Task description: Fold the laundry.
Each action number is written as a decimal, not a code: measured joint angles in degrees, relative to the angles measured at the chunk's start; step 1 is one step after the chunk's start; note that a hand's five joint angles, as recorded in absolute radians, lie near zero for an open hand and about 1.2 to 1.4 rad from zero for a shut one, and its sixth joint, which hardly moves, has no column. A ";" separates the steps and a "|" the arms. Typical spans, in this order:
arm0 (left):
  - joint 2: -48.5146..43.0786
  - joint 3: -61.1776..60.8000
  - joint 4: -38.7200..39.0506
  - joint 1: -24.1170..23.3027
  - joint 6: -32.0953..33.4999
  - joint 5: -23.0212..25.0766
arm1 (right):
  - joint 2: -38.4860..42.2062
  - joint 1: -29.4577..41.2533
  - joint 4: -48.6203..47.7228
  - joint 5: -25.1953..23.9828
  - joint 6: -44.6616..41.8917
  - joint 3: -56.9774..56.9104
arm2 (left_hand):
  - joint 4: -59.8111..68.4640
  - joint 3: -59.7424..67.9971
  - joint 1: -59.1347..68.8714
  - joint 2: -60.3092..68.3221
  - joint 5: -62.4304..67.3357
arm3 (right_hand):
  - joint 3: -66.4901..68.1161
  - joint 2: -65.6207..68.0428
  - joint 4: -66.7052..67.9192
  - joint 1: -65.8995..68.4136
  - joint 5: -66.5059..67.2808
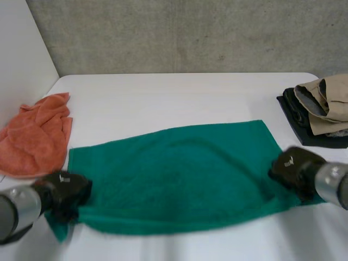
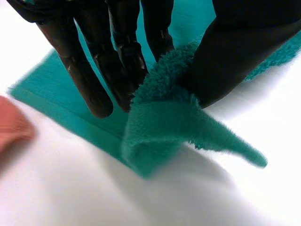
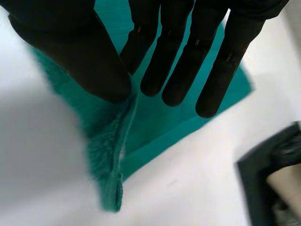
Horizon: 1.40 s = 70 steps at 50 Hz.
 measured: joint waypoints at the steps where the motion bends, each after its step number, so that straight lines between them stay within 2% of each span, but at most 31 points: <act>1: -1.13 1.37 1.11 -0.44 -0.88 -0.88 | 1.44 0.71 -2.23 0.57 1.64 -1.39 | 0.00 0.00 0.00 0.00 0.00 | 0.00 0.00 0.00 0.00 0.00; 9: -13.38 16.42 9.36 -4.79 -9.56 -10.56 | 13.63 5.22 -24.59 4.98 12.60 -12.28 | 0.00 0.00 0.00 0.02 0.00 | 0.00 0.00 0.00 0.00 0.00; 17: -23.18 29.04 11.53 -7.87 -13.60 -16.79 | 25.50 7.38 -43.56 8.19 16.60 -22.11 | 0.00 0.01 0.00 0.02 0.00 | 0.00 0.00 0.00 0.00 0.01; 22: -28.73 36.02 11.55 -9.59 -14.04 -19.25 | 33.43 8.32 -47.97 10.73 17.13 -30.03 | 0.01 0.01 0.00 0.03 0.00 | 0.00 0.00 0.00 0.00 0.00; 27: -32.87 41.13 11.36 -10.91 -14.05 -21.29 | 39.81 8.98 -47.98 11.95 17.93 -37.51 | -2.84 -2.55 -0.98 -2.73 -1.23 | 0.00 0.00 0.00 0.00 0.03; 29: -33.98 42.55 11.37 -11.29 -14.06 -21.83 | 41.89 9.17 -47.55 12.14 18.36 -40.18 | -10.27 -9.72 -7.78 -10.14 -7.69 | -3.61 -3.53 -3.62 -3.30 -2.49; 30: -34.40 43.19 11.39 -11.51 -14.04 -22.06 | 42.84 9.27 -47.27 12.18 18.61 -41.41 | -22.58 -21.78 -21.83 -23.63 -19.84 | -11.28 -11.38 -11.26 -10.83 -11.12; 31: -34.71 43.91 11.42 -11.80 -14.02 -22.31 | 44.22 9.52 -46.73 12.23 19.00 -43.21 | -36.15 -36.28 -37.42 -37.03 -33.23 | -28.32 -29.17 -27.09 -28.42 -27.58; 33: -34.64 44.48 11.49 -12.21 -14.04 -22.59 | 45.45 9.85 -45.91 12.34 19.40 -44.99 | -50.85 -49.51 -51.69 -50.31 -47.48 | -44.73 -45.95 -43.69 -44.72 -44.86; 36: -33.28 44.54 11.93 -12.73 -14.15 -23.05 | 45.68 10.19 -44.26 12.82 19.94 -46.32 | -57.10 -56.07 -54.33 -56.64 -53.40 | -55.64 -55.57 -55.76 -52.36 -54.96; 42: -28.36 42.17 14.08 -13.06 -14.64 -23.66 | 41.80 10.01 -41.51 13.56 22.40 -44.91 | -57.10 -56.07 -54.33 -56.68 -53.40 | -56.38 -55.87 -56.65 -52.36 -55.03; 45: -23.68 38.42 17.12 -13.06 -14.73 -22.94 | 36.40 9.40 -39.22 13.03 26.51 -41.46 | -57.11 -56.07 -54.33 -56.68 -53.40 | -56.38 -55.87 -56.65 -52.36 -55.03; 51: -18.44 31.65 20.95 -12.88 -13.25 -18.95 | 28.29 8.34 -33.96 9.20 31.19 -34.72 | -57.11 -56.07 -54.33 -56.68 -53.40 | -56.38 -55.87 -56.65 -52.36 -55.03; 58: -15.41 23.85 22.41 -12.63 -10.20 -14.34 | 21.50 6.96 -26.09 5.41 32.41 -27.65 | -57.11 -56.07 -54.33 -56.68 -53.40 | -56.38 -55.87 -56.65 -52.36 -55.03; 64: -15.60 20.32 24.77 -12.15 -8.94 -13.13 | 19.76 6.15 -22.90 4.09 33.00 -24.74 | -57.11 -56.07 -54.33 -56.68 -53.40 | -56.38 -55.87 -56.65 -52.36 -55.03; 70: -19.94 20.59 28.08 -11.11 -8.39 -12.29 | 22.63 6.00 -22.48 3.12 33.37 -25.89 | -57.11 -56.07 -54.33 -56.68 -53.40 | -56.38 -55.87 -56.65 -52.36 -55.03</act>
